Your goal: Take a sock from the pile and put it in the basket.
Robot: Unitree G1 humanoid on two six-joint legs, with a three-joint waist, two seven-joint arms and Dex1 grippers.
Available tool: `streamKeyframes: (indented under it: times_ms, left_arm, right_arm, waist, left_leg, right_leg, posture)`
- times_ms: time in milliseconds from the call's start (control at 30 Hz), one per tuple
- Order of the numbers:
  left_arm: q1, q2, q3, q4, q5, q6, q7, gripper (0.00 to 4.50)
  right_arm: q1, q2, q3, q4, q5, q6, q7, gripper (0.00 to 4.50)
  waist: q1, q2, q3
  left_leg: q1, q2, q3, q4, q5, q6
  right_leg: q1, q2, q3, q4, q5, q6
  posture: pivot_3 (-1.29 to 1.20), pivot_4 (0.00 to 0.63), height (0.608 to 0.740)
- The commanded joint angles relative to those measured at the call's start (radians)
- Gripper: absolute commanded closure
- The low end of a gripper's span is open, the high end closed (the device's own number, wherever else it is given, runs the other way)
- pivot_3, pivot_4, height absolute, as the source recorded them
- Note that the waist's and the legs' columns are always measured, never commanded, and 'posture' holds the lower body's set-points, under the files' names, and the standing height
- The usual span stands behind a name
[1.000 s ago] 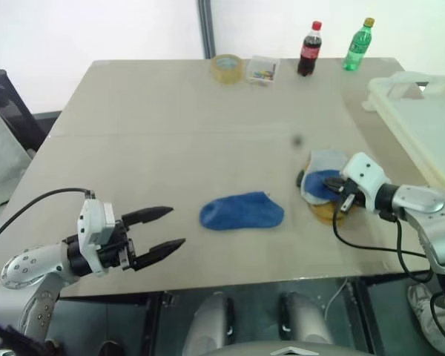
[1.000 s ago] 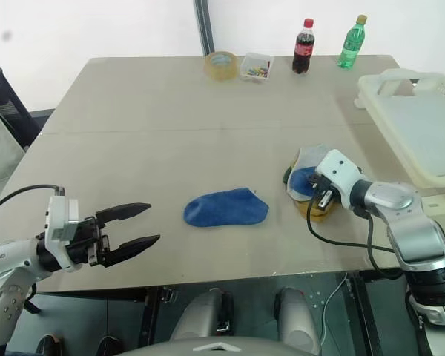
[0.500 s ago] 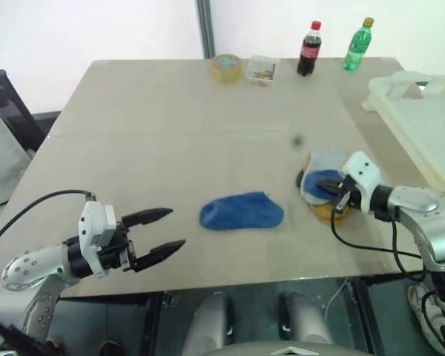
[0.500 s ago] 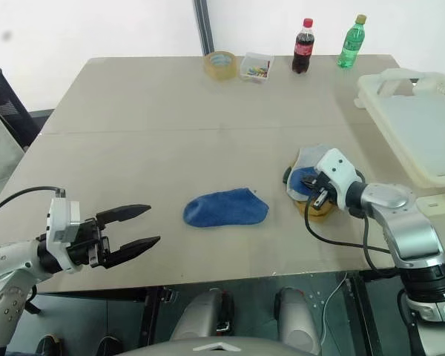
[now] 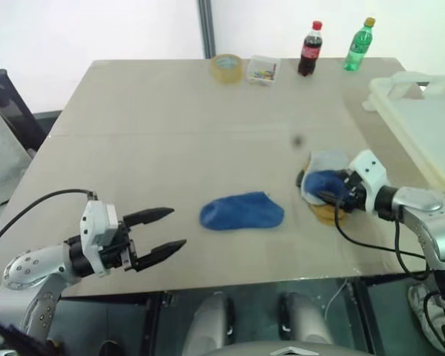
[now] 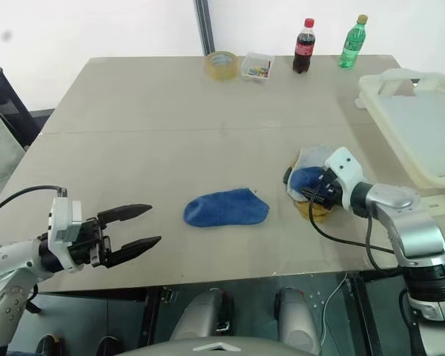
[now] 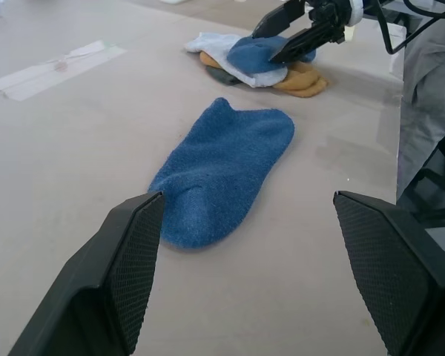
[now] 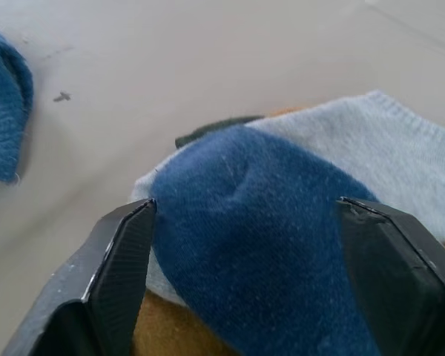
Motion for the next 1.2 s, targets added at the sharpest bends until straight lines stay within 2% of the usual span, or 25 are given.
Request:
streamKeyframes:
  times_ms: [33,233,533,767,967,1200]
  left_arm:
    - [-0.010,0.004,0.005,-0.009,0.002,-0.017,0.002,0.62]
    - [-0.009,0.003,0.005,-0.009,0.007,-0.018,0.005,0.62]
    - [-0.001,0.001,0.009,-0.010,0.009,-0.018,0.002,0.62]
    - [-0.011,0.002,0.008,-0.003,0.013,-0.018,-0.001,0.62]
    - [-0.010,0.007,0.042,0.021,0.023,-0.031,0.003,0.62]
    - [0.014,0.005,0.089,0.028,0.030,-0.051,0.017,0.62]
  right_arm:
    - [-0.015,0.000,-0.025,-0.020,0.022,0.015,-0.012,1.70]
    - [-0.015,-0.003,-0.024,-0.015,0.030,0.004,-0.016,4.46]
    - [-0.060,0.025,-0.007,-0.043,0.067,-0.026,0.002,4.46]
    - [-0.191,0.085,0.177,0.078,-0.051,-0.076,-0.005,4.46]
    - [-0.409,0.277,0.318,0.340,-0.144,-0.133,-0.028,4.46]
    - [-0.587,0.523,0.411,0.690,-0.225,-0.243,-0.033,4.46]
  waist:
    - [0.000,0.000,0.000]
    - [-0.001,0.000,0.000]
    - [-0.003,0.000,0.000]
    - [-0.004,0.000,0.000]
    - [-0.009,0.001,0.000]
    - [-0.009,0.001,0.001]
  left_leg:
    - [0.000,0.000,0.000,0.000,0.000,0.000]
    - [0.000,0.000,0.000,0.000,0.000,0.000]
    - [0.000,0.000,0.000,0.000,0.000,0.000]
    - [0.000,0.000,0.000,0.000,0.000,0.000]
    - [0.000,0.000,0.000,0.000,0.000,-0.001]
    - [-0.001,0.000,0.000,-0.001,0.003,-0.006]
  right_leg:
    - [0.000,0.000,0.000,0.000,0.000,0.000]
    - [0.000,0.000,0.000,0.000,0.000,0.000]
    - [0.000,0.000,0.000,0.000,0.000,0.000]
    - [0.000,0.001,0.000,0.000,0.000,0.000]
    - [-0.001,0.002,0.000,0.001,0.000,0.000]
    - [-0.001,0.004,0.000,0.000,0.000,-0.001]
  posture:
    - [0.00,0.150,0.740]
    - [0.00,0.150,0.740]
    - [0.00,0.150,0.740]
    - [0.00,0.150,0.740]
    - [0.00,0.150,0.740]
    - [0.00,0.150,0.740]
